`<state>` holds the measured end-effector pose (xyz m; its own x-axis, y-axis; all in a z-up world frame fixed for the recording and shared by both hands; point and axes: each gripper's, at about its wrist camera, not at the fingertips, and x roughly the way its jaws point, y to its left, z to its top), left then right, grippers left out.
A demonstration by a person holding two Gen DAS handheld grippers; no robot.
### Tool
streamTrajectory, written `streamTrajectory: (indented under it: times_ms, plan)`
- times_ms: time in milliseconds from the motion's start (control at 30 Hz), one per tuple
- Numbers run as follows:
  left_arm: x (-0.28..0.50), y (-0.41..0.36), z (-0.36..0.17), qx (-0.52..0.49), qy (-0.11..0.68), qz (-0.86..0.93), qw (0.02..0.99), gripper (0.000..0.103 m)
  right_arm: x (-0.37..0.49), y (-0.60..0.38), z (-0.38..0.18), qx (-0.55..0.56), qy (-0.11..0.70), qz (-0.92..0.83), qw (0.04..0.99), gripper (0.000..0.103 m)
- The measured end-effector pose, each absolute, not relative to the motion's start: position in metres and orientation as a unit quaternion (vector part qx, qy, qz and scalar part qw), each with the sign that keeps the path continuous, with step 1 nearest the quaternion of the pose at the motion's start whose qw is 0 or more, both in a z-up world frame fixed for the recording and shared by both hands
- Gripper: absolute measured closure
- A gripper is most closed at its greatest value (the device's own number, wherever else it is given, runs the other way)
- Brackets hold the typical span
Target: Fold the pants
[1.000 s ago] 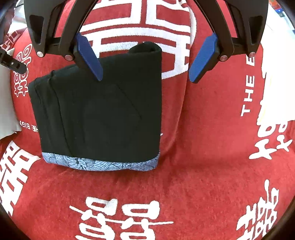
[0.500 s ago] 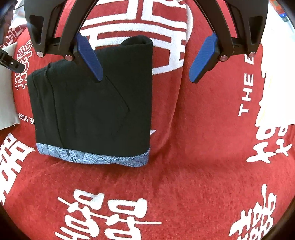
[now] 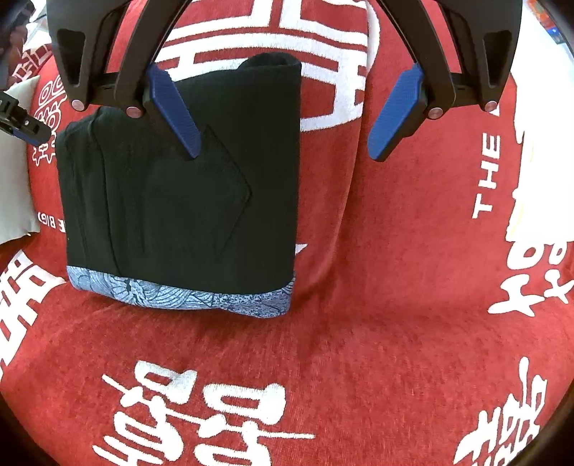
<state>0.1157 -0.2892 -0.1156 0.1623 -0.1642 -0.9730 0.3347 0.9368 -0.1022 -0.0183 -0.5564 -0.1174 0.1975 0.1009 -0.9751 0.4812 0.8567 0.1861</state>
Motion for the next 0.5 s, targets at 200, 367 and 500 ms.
streamTrajectory:
  times_ms: [200, 367, 500]
  plan:
    - [0.123, -0.292, -0.118, 0.065, 0.628, -0.167, 0.757, 0.008, -0.008, -0.561, -0.116, 0.231, 0.618, -0.128, 0.741, 0.026]
    - [0.129, -0.295, -0.119, 0.062, 0.626, -0.175, 0.758, 0.008, -0.003, -0.564, -0.118, 0.238, 0.617, -0.119, 0.74, 0.026]
    - [0.133, -0.296, -0.12, 0.052, 0.629, -0.189, 0.752, 0.008, 0.0, -0.569, -0.118, 0.267, 0.606, -0.097, 0.743, 0.023]
